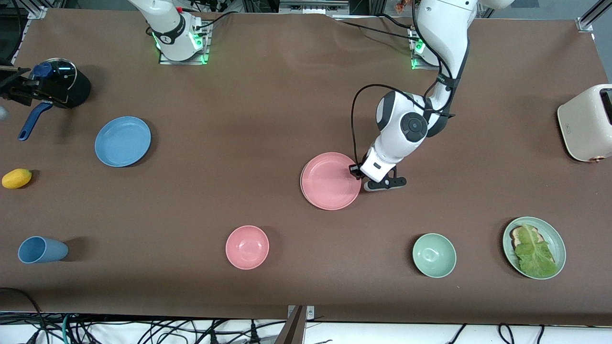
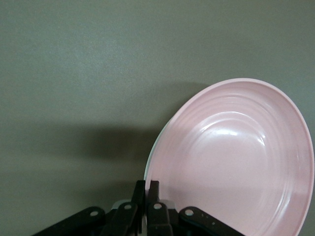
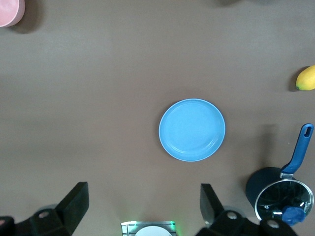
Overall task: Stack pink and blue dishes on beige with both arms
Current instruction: 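Open the left gripper to release the pink plate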
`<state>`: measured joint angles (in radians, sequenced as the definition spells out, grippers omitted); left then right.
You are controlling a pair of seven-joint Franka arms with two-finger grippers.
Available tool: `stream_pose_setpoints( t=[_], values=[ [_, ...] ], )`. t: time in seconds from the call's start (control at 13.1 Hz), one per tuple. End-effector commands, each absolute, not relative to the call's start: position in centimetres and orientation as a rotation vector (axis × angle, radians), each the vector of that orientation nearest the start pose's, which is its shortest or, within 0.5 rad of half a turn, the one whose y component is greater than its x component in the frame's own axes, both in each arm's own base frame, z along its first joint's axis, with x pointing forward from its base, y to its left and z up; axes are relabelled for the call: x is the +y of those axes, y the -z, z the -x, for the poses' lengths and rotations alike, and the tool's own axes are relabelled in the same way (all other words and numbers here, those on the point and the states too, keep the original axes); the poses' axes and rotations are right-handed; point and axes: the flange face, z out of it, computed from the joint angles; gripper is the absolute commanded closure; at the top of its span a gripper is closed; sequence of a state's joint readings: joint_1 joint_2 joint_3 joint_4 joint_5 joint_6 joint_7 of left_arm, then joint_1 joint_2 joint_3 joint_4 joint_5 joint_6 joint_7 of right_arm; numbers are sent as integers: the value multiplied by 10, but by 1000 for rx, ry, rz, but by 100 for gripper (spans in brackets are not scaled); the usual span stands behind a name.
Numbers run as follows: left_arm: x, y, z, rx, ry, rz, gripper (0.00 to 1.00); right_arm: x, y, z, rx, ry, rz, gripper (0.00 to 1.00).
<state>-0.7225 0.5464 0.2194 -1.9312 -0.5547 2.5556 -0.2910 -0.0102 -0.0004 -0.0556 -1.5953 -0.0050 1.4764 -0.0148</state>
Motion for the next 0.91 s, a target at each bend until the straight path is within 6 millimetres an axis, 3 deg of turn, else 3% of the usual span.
stream_pose_setpoints(
  t=[0.0,0.15,0.3,0.61,0.84],
  values=[
    [-310,-218,-564,-336,71,3355,100,-38,-611,-537,81,-184,3121,0],
    [-311,-218,-564,-333,73,3356,93,-40,-611,-537,88,-184,3121,0],
    [-311,-218,-564,-333,73,3356,75,-41,-611,-537,90,-184,3121,0],
    [-310,-220,-565,-331,77,3359,49,-41,-610,-537,98,-186,3121,0],
    [-306,-240,-572,-335,80,3374,36,-50,-610,-537,121,-186,3119,0]
  ],
)
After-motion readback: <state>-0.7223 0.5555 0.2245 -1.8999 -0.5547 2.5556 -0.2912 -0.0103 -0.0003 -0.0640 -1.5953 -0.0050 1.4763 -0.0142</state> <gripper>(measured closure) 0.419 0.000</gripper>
